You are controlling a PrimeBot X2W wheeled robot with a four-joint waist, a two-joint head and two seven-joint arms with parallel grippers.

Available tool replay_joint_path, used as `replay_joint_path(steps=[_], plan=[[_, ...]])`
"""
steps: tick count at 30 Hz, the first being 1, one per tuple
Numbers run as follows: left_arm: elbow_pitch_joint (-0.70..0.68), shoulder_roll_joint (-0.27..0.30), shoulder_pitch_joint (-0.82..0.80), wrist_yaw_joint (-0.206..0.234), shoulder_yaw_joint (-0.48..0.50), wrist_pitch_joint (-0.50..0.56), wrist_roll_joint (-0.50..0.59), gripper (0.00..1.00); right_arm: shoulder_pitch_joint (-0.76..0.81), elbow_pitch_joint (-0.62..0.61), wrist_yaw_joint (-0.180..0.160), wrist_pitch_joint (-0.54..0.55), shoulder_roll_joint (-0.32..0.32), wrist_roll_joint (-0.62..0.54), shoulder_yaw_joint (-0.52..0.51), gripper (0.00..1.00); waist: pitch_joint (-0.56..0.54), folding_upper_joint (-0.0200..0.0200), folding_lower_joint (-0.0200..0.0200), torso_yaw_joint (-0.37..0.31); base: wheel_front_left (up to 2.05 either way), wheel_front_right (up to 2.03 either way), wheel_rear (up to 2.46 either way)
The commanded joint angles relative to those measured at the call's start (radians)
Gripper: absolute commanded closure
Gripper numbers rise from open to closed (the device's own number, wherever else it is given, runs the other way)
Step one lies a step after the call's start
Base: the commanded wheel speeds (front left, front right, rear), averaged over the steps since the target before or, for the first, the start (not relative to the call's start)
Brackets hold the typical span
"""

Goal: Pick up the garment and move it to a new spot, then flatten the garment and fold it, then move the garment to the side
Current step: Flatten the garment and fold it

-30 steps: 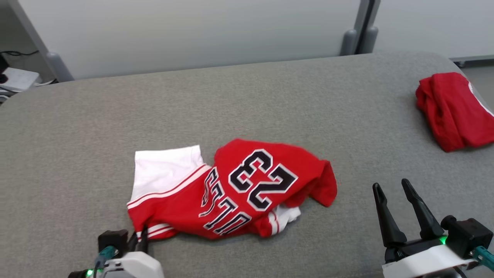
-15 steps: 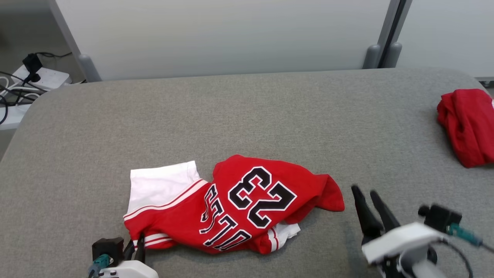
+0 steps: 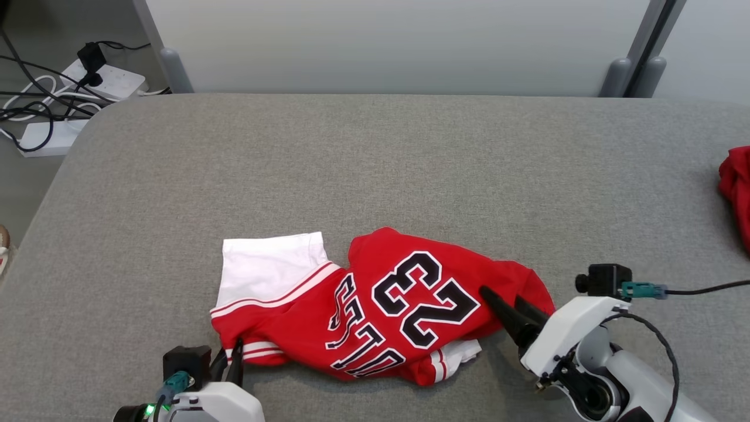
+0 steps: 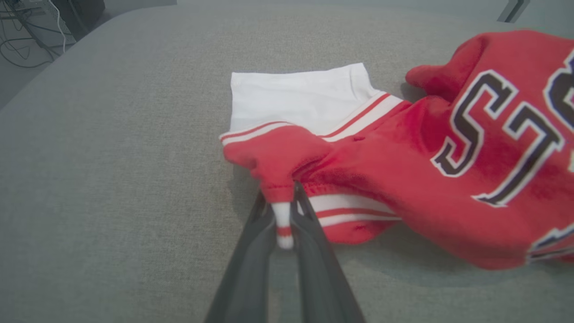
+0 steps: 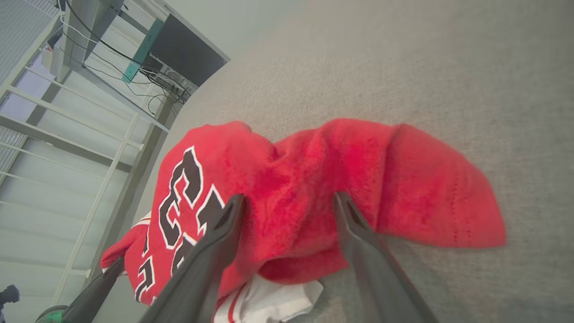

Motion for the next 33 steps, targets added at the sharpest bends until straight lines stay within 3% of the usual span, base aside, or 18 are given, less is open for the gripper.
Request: replay_joint_path(steps=[1, 2, 3, 14, 18, 21, 26, 33], plan=[[-0.024, 0.017, -0.061, -0.001, 0.03, -0.009, 0.007, 1.0, -0.039, -0.01, 0.005, 0.01, -0.005, 0.019, 0.033, 0.55, 0.002, 0.0, 0.0, 0.007, 0.0, 0.0, 0.0], [-0.025, 0.015, -0.067, -0.004, 0.027, -0.01, 0.008, 1.0, -0.045, -0.003, 0.005, 0.014, -0.008, 0.025, 0.048, 0.82, 0.003, 0.0, 0.0, 0.008, 0.0, 0.0, 0.0], [-0.026, 0.013, -0.072, -0.008, 0.025, -0.013, 0.009, 1.0, -0.052, 0.002, 0.005, 0.019, -0.011, 0.031, 0.062, 1.0, 0.004, 0.0, 0.0, 0.009, 0.0, 0.0, 0.0], [0.014, -0.014, -0.223, -0.073, 0.011, -0.066, 0.029, 1.0, -0.177, 0.069, 0.005, -0.141, -0.048, 0.027, 0.103, 1.0, 0.003, 0.0, 0.0, -0.035, 0.0, 0.0, 0.0], [0.043, -0.029, -0.35, -0.102, 0.019, -0.132, 0.065, 1.0, -0.277, 0.079, 0.005, -0.263, -0.067, -0.018, 0.088, 1.0, 0.002, 0.0, 0.0, -0.068, 0.0, 0.0, 0.0], [0.044, -0.048, -0.424, -0.126, 0.034, -0.161, 0.078, 1.0, -0.319, 0.075, 0.005, -0.288, -0.083, -0.048, 0.045, 1.0, 0.003, 0.0, 0.0, -0.092, 0.0, 0.0, 0.0], [0.067, -0.084, -0.381, -0.173, -0.003, -0.098, 0.031, 1.0, -0.208, 0.119, 0.005, -0.29, -0.143, -0.078, 0.045, 1.0, 0.014, 0.0, 0.0, -0.109, 0.0, 0.0, 0.0], [0.055, -0.066, -0.183, -0.153, -0.049, 0.005, -0.018, 1.0, 0.047, 0.155, 0.005, -0.268, -0.192, -0.065, 0.045, 1.0, 0.045, 0.0, 0.0, -0.124, 0.0, 0.0, 0.0]])
